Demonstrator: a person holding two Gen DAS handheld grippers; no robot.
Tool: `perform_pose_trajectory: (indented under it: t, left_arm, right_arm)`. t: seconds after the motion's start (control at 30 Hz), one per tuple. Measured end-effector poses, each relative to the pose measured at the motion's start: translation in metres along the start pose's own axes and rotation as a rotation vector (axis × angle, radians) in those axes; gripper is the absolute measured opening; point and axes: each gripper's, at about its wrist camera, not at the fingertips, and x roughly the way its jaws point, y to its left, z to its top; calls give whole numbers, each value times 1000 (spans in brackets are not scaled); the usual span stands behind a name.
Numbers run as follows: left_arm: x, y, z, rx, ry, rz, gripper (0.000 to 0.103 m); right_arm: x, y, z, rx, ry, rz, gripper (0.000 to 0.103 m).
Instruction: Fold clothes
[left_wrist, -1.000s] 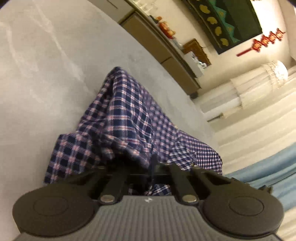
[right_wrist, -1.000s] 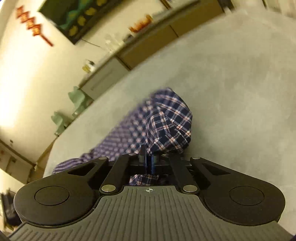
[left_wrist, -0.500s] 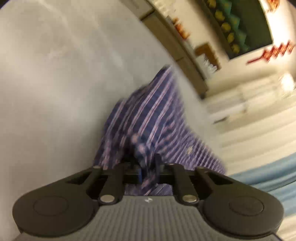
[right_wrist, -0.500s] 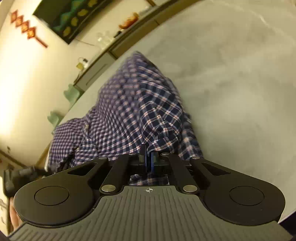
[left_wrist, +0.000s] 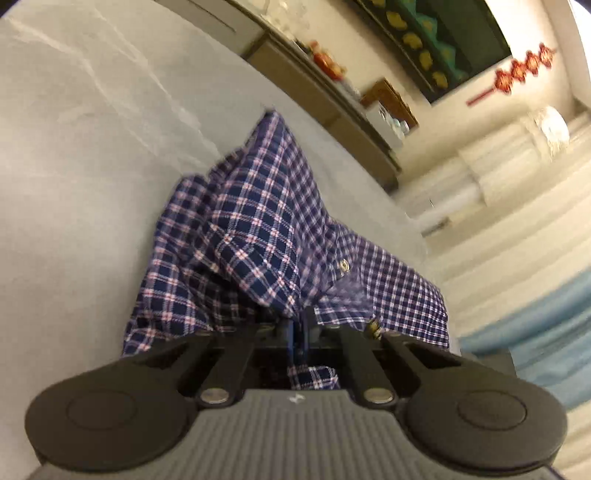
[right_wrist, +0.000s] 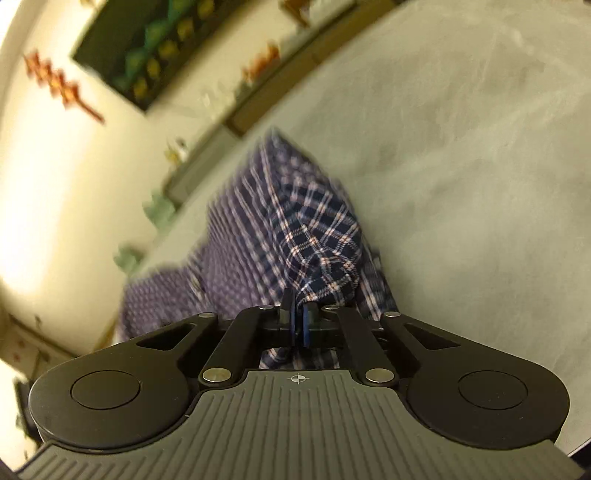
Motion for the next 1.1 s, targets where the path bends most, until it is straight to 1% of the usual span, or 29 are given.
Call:
perform_pose_trajectory:
  t: [0.1, 0.17, 0.2, 0.23, 0.27, 0.3, 0.33, 0.37, 0.4, 0.43, 0.47, 0.5, 0.57, 0.6, 0.63, 0.67, 0.7, 0.73, 0.77, 0.8, 0.87, 0.9, 0.93, 0.97, 1.0, 1.03, 1.07, 1.1]
  left_arm:
    - [-10, -11, -13, 47, 14, 7, 3]
    - [-8, -3, -20, 53, 22, 88, 3]
    - [-6, 2, -24, 55, 26, 131, 4]
    - [-7, 9, -24, 37, 26, 140, 4]
    - [-9, 17, -23, 16, 25, 144, 5]
    - [-15, 16, -21, 23, 6, 138, 6]
    - [-21, 13, -18, 34, -15, 132, 12]
    - [-28, 10, -16, 45, -37, 126, 16]
    - [-35, 7, -13, 56, -58, 119, 28]
    - [-41, 4, -11, 67, -79, 113, 40]
    - [-45, -3, -8, 94, -98, 110, 40]
    - [-46, -9, -4, 124, -108, 105, 40]
    - [-41, -14, -3, 156, -98, 122, 40]
    - [-38, -16, -3, 171, -93, 132, 39]
    - [-29, -12, -4, 169, -76, 188, 29]
    - [-20, -7, -5, 165, -58, 251, 22]
    - [-10, 6, -7, 145, -31, 321, 16]
    - [-7, 18, -10, 117, -21, 324, 12]
    - [-11, 26, -13, 97, -37, 302, 12]
    - [-16, 28, -15, 93, -38, 308, 11]
    - [-25, 22, -15, 111, -47, 332, 12]
    - [-33, 18, -17, 133, -60, 345, 13]
    - [-39, 14, -15, 152, -71, 355, 16]
    - [-47, 7, -9, 167, -96, 358, 20]
    - [-56, -1, -2, 180, -123, 360, 30]
    - [-65, -7, 5, 199, -150, 346, 38]
    - [-70, -13, 16, 220, -167, 328, 41]
    - [-69, -18, 27, 239, -175, 312, 53]
  right_arm:
    - [-13, 4, 8, -39, -48, -34, 1]
    - [-2, -1, 5, -52, 0, -88, 2]
    - [5, -4, 1, -47, 39, -97, 2]
    - [10, -6, -2, -46, 71, -104, 3]
    - [9, -3, -5, -63, 70, -111, 3]
    - [3, 3, -5, -96, 43, -135, 8]
    - [-3, 10, -5, -130, 15, -159, 19]
    - [-11, 17, -5, -165, -26, -191, 25]
    - [-20, 27, -5, -213, -96, -231, 35]
    - [-27, 40, -4, -282, -159, -255, 36]
    - [-35, 53, -3, -351, -222, -278, 36]
    - [-39, 64, -3, -411, -264, -287, 36]
    - [-31, 80, -1, -484, -239, -244, 36]
    - [-23, 83, -2, -510, -201, -227, 36]
    - [-12, 82, -6, -528, -142, -214, 34]
    - [0, 81, -9, -546, -83, -200, 31]
    - [12, 79, -13, -557, -16, -199, 31]
    - [25, 70, -18, -552, 60, -229, 30]
    - [31, 61, -24, -543, 99, -248, 29]
    - [29, 55, -28, -547, 96, -245, 28]
    - [22, 57, -28, -588, 107, -246, 32]
    - [19, 57, -23, -594, 124, -241, 36]
    - [14, 56, -13, -597, 128, -226, 37]
    - [7, 57, -3, -607, 103, -208, 38]
    - [-1, 59, 7, -616, 78, -191, 45]
    - [-7, 62, 18, -626, 52, -178, 54]
    - [-6, 67, 31, -638, 31, -172, 57]
    - [0, 72, 45, -652, 26, -163, 62]
